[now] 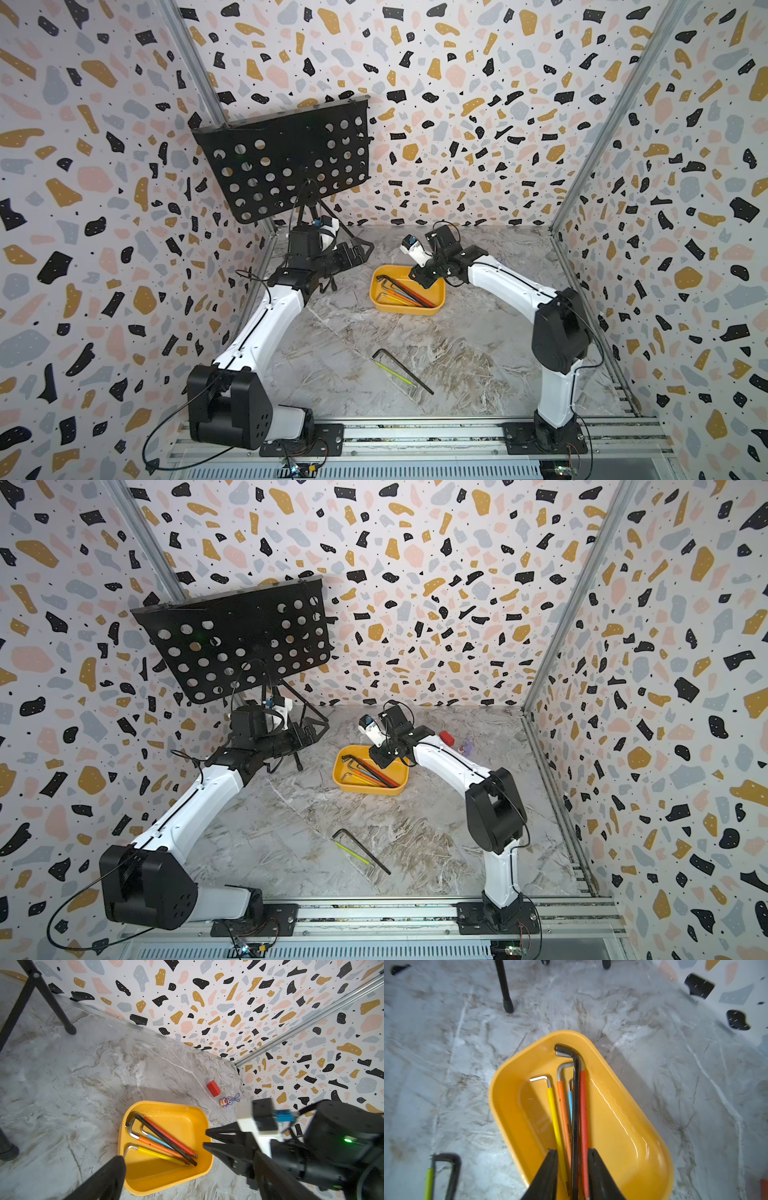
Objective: Put the hex key on the desktop into the storage box
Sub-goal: Place the Allen key in the storage box, then pick up the Allen key from the center of the board.
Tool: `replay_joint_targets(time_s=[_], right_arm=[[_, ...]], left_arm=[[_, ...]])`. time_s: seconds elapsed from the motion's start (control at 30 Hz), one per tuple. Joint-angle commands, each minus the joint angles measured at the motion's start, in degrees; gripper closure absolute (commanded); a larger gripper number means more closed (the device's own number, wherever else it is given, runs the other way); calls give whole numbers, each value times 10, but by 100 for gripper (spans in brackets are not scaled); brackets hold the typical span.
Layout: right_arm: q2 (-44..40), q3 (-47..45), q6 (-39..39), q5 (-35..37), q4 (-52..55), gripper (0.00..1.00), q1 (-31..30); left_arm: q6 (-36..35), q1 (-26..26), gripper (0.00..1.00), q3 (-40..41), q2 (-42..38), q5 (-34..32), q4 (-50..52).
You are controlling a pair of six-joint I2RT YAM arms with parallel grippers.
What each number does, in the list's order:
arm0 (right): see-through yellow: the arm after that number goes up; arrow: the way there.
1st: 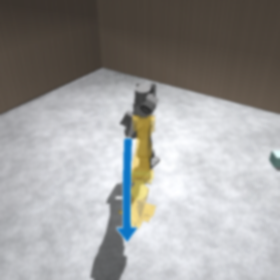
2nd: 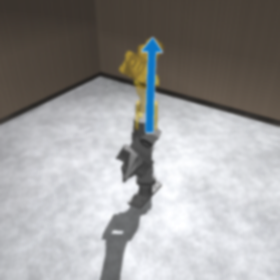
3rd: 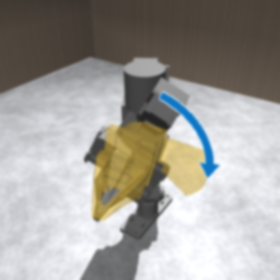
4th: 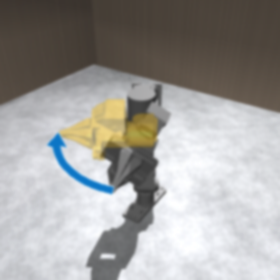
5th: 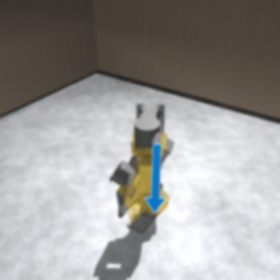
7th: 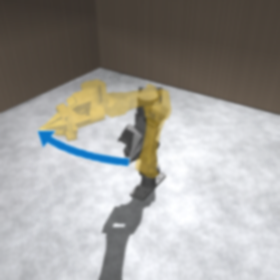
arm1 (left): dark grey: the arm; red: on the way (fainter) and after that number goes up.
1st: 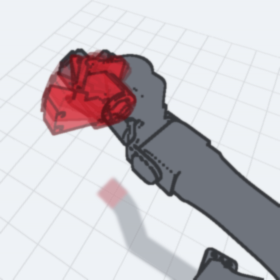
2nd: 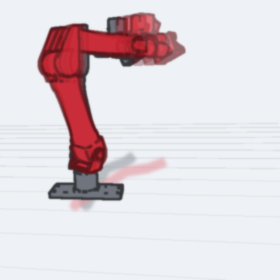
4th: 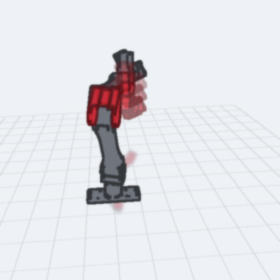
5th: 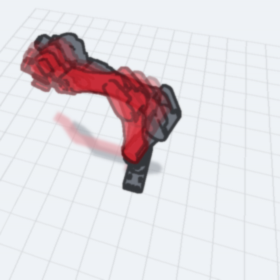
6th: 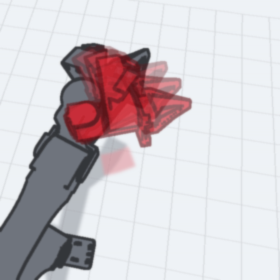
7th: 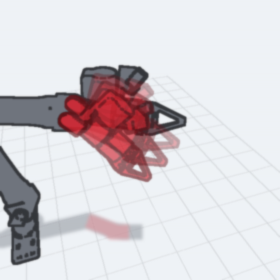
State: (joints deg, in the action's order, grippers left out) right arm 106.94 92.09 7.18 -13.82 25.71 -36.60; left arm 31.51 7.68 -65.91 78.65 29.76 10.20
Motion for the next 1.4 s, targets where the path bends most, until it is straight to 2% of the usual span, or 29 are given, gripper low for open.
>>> replay_joint_targets(time_s=[0.0,0.13,0.23,0.4,0.57,0.8,1.0,1.37], right_arm=[[-69,-56,-26,-26,-21,70,1],[-173,-190,-62,-27,-100,67,1],[-228,-249,-78,-28,-99,66,1],[-282,-331,-102,-67,-93,65,-4],[-320,-405,-131,-52,-116,62,-31],[-309,-444,-186,-11,-138,60,-102],[-252,-430,-218,15,-154,58,-151],[-184,-390,-239,60,-128,53,-195]], left_arm=[[-23,4,0,9,-17,7,-25],[-43,25,0,17,-33,-11,-14],[-35,31,0,41,-57,-5,-7],[-15,31,0,88,-111,-11,58],[-13,32,0,142,-172,-17,103],[-43,33,0,177,-196,-37,146],[-85,33,0,147,-197,-92,192],[-73,33,0,150,-155,-76,193]])
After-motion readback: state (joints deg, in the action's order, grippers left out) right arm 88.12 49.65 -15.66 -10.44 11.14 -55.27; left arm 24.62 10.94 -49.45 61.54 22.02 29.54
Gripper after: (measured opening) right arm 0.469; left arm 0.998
